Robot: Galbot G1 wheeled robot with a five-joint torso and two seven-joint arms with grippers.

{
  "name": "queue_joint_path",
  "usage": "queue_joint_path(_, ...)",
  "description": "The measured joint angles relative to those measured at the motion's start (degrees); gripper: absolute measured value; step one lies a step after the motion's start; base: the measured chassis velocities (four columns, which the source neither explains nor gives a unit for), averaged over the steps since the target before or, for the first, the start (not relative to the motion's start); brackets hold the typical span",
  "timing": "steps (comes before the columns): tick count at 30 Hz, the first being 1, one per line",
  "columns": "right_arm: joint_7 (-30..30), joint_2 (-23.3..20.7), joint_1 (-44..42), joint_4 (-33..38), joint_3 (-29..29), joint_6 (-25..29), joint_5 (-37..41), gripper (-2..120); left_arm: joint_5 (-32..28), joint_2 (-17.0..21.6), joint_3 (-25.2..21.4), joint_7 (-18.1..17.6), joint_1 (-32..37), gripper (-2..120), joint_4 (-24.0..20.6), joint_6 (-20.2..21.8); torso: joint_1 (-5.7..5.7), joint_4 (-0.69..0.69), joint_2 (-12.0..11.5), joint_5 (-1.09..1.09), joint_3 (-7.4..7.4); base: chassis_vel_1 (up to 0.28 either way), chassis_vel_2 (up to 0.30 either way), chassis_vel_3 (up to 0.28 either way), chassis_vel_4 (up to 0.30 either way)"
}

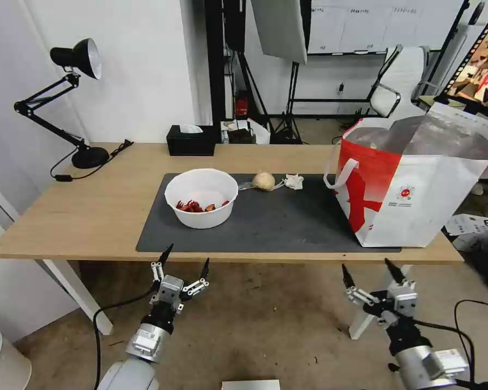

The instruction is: Pick up the trash from the table and place it into the takeout bag.

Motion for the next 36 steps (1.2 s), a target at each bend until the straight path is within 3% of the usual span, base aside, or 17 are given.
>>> queue_joint_path(24, -0.12, 0.26, 1.55, -1.3, -1.4, -0.23, -0.3, 100, 1.94, -1.5, -0.02, 0.12, 1.33, 100, 0.43, -1.12, 0.0, 0.01, 0.0, -0.01, 0.0, 0.0, 0.0, 0.0, 0.0)
queue_joint_path(32, 0.53, -0.67, 2.5, 0.87, -2.95, -2.88, 2.53, 100, 1.73, -1.09, 0.03, 0.19, 0.95, 100, 0.56, -1.05, 0.0, 0.01, 0.0, -0.01, 0.0, 0.0, 0.0, 0.0, 0.0)
queue_joint_path(36, 0.44, -3.37, 6.43, 1.66, -5.48, -5.78, 7.53, 100, 1.48, -0.89, -0.13, 0.2, 0.57, 100, 0.63, -0.9, 0.0, 0.0, 0.0, -0.01, 0.0, 0.0, 0.0, 0.0, 0.0)
